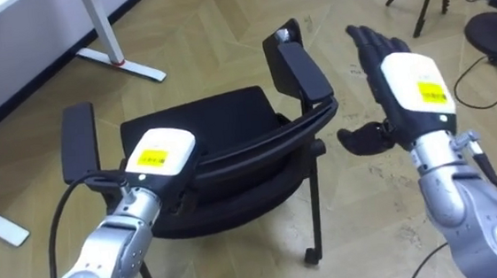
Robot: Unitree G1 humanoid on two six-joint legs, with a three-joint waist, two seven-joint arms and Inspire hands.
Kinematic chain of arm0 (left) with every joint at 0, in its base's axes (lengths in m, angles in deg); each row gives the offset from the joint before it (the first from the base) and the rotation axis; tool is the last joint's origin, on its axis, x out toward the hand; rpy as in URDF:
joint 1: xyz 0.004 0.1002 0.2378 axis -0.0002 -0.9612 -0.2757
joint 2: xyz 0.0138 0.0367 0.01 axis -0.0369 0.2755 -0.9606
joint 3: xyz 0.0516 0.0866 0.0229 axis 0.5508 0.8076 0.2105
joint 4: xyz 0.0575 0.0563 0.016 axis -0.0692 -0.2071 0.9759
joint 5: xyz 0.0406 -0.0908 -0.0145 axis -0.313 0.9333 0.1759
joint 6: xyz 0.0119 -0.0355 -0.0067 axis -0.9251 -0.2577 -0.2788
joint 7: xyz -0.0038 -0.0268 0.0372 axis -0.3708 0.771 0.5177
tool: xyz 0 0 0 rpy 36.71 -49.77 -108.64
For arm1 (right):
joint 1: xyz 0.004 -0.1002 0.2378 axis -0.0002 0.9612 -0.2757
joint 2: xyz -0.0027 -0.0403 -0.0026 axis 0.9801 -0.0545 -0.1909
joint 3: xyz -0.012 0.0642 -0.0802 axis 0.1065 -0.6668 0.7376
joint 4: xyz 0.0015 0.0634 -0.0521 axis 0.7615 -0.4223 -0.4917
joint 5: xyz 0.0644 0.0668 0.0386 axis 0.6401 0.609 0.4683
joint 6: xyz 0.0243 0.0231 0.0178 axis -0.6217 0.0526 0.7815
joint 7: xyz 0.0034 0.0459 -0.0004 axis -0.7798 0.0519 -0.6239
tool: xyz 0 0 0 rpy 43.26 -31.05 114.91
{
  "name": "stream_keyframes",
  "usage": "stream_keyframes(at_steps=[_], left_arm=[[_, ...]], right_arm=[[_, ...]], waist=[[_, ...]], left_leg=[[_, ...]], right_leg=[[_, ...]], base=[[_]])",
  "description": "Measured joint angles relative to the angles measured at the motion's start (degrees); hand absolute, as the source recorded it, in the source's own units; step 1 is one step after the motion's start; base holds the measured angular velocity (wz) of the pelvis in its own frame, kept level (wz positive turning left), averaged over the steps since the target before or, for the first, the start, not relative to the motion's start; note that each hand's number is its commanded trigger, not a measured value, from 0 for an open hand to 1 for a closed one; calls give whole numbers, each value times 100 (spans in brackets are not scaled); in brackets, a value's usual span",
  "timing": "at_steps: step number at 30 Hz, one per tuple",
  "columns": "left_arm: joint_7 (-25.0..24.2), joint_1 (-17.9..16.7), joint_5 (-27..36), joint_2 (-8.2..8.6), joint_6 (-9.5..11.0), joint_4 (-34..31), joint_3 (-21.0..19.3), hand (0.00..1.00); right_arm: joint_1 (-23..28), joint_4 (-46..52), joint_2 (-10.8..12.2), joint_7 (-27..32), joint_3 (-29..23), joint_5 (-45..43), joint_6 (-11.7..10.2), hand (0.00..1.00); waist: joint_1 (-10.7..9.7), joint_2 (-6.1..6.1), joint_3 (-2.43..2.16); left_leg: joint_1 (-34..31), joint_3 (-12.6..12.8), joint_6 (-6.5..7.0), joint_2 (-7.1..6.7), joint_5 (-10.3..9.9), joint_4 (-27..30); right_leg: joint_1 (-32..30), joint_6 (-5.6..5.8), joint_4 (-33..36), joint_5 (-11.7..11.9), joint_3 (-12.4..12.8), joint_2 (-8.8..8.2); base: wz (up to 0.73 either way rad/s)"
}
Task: Push chair
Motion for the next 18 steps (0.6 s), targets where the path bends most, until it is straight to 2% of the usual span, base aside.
stream_keyframes(at_steps=[3, 8, 14, 18], left_arm=[[-27, 101, 0, -28, 76, 8, 29, 100], [-48, 157, 1, -30, 176, 47, 44, 100], [-49, 269, 2, -35, 301, 202, 41, 100], [-51, 351, 2, -38, 369, 316, 43, 100]], right_arm=[[-96, 6, -99, -295, 102, -2, -104, 0], [-103, 5, -142, -641, 122, -21, -169, 0], [-103, 5, -267, -1008, 257, -476, -171, 0], [-103, 6, -296, -1212, 380, -685, -284, 0]], waist=[[1, -49, 26], [66, -55, 21], [91, -69, 12], [98, -109, -5]], left_leg=[[-27, -20, 0, -1, 0, 0], [-30, -40, 0, -1, 0, 1], [-33, -63, 0, 3, 0, 3], [-33, -116, 0, 4, 0, 3]], right_leg=[[-1, -2, -18, -2, -74, -16], [6, -2, -19, -2, -96, -22], [36, -4, -18, -3, -163, -28], [60, -4, 2, -2, -181, -31]], base=[[11], [2], [4], [1]])
